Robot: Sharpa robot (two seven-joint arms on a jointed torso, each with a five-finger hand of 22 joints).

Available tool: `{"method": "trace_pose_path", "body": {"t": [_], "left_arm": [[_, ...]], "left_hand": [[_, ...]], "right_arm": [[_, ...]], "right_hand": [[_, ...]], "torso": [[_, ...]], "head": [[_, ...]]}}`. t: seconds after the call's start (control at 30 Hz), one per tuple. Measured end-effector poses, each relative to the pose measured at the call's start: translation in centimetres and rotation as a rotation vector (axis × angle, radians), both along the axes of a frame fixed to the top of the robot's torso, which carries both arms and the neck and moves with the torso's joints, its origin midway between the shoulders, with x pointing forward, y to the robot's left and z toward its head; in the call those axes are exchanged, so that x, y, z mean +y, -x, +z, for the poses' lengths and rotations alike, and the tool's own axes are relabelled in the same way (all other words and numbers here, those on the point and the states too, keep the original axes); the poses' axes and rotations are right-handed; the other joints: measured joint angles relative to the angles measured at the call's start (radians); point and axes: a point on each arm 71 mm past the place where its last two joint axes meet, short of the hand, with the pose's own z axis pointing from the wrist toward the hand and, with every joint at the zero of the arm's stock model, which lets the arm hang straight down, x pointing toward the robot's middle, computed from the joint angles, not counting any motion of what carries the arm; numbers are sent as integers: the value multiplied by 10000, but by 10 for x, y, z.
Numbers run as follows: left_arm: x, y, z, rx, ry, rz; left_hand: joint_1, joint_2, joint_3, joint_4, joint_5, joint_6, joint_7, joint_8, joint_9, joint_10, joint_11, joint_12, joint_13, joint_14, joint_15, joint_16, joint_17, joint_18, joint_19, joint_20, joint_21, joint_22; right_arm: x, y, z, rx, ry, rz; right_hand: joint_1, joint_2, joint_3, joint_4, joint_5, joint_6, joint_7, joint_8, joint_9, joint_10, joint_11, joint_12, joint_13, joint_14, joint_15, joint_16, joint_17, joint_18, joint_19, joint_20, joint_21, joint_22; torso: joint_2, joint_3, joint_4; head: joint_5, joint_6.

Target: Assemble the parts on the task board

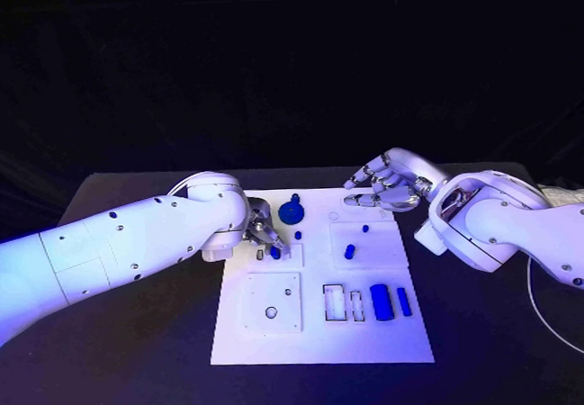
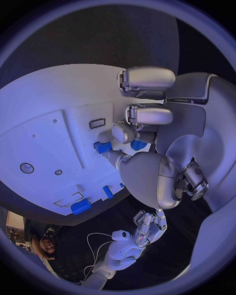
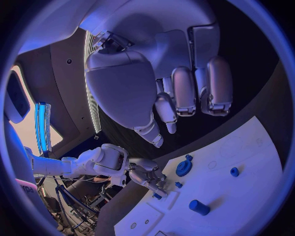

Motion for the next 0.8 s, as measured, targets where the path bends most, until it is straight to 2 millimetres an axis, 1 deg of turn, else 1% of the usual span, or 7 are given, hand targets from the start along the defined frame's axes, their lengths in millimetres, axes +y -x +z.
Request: {"method": "trace_pose_path", "body": {"t": [0.1,0.2,0.47,0.57,0.67,0.73,0.8], "left_arm": [[0,0,0,-8,-11,1],[0,0,0,-18,-21,6],[0,0,0,-35,-28,28],[0,0,0,-36,-31,32],[0,0,0,-36,-28,35],[0,1,0,-38,-20,35],[1,1,0,-55,5,44]], "left_hand": [[-22,23,-28,28,0,0,-2,2,4,16,-16,30,27,0,0,0,0,-1,0,0,22,0],[-62,-17,-97,97,0,0,-3,1,19,85,-11,76,72,-24,-24,0,-1,-1,0,0,64,0],[-126,23,-146,146,0,2,-5,0,29,87,-14,76,71,-37,-36,0,-1,-1,0,0,64,-1],[-126,23,-203,203,0,3,-6,0,31,87,-14,76,71,-37,-36,0,-1,0,0,1,64,-1],[-224,-75,-344,277,0,3,-7,1,43,87,-14,76,74,-37,-36,0,-1,0,0,1,64,-1],[-379,-229,-575,372,0,4,-7,3,61,87,-14,76,79,-37,-36,0,-2,0,0,1,64,-1],[-508,-313,-769,488,0,20,-25,4,72,119,-46,76,79,-32,-41,0,-2,0,0,1,64,-1]], "right_arm": [[0,0,0,2,-2,0],[0,0,0,4,-3,-3],[0,0,0,6,-5,-6],[0,0,0,7,-6,-8],[0,0,0,7,-7,-9],[0,0,0,8,-7,-13],[-1,0,0,8,-7,-18]], "right_hand": [[0,0,0,0,0,0,0,0,0,0,0,0,0,0,0,0,0,0,0,0,0,0],[0,0,0,0,0,0,0,0,0,0,0,0,0,0,0,0,0,0,0,0,0,0],[0,0,0,0,0,0,0,0,0,0,0,0,1,0,0,0,-1,1,0,0,0,-1],[0,0,0,0,0,0,0,0,0,0,0,-39,3,0,0,0,-14,0,-37,38,-39,-2],[0,0,0,0,0,0,0,0,0,0,0,-39,1,0,0,0,-14,0,-37,38,-39,-2],[0,0,0,0,0,0,0,0,0,0,0,-40,-5,0,0,0,-15,1,-37,38,-39,-2],[0,0,0,0,0,0,0,0,0,0,0,-40,-6,0,0,0,-14,0,-37,38,-39,-3]], "torso": [[-3,1,-3],[-3,3,-4],[-1,5,-11],[0,6,-11],[0,5,-11],[0,2,-11],[1,-1,-7]], "head": [[0,2],[4,3],[6,15],[-2,16],[-4,12],[-5,9],[-5,8]]}}
